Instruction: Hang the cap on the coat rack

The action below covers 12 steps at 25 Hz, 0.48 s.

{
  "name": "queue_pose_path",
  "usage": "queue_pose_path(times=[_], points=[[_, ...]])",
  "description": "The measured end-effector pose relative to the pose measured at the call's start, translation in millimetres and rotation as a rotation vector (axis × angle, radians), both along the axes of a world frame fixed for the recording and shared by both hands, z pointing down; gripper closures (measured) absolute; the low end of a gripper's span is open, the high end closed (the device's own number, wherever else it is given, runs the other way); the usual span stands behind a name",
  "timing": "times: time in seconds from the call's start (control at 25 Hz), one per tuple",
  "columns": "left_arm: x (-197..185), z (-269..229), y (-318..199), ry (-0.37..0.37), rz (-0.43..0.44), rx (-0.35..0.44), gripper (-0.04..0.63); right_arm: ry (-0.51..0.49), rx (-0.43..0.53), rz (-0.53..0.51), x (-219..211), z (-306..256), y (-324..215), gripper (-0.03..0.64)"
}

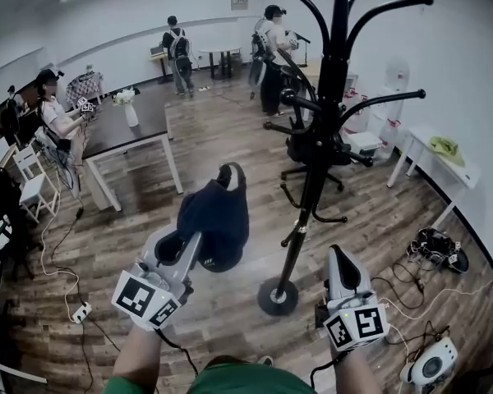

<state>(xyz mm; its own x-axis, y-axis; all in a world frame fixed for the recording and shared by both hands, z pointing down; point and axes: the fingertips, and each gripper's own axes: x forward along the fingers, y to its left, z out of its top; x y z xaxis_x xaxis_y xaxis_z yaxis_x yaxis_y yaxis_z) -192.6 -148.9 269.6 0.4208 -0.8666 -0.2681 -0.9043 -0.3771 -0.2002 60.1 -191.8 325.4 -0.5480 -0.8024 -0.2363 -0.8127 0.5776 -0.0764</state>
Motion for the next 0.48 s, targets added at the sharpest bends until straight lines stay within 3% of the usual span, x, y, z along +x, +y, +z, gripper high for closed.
queue_pose_path(times=[0.28,0.48], points=[[16.5,-37.6,-55.2,-0.003,0.073,0.051,0.545,0.002,-0.031,0.044,31.8,-2.5,-41.1,0.614],[17.8,-41.2,-67.6,-0.021,0.135,0.099,0.545,0.008,-0.026,0.115,45.4,3.8,-37.0,0.614]])
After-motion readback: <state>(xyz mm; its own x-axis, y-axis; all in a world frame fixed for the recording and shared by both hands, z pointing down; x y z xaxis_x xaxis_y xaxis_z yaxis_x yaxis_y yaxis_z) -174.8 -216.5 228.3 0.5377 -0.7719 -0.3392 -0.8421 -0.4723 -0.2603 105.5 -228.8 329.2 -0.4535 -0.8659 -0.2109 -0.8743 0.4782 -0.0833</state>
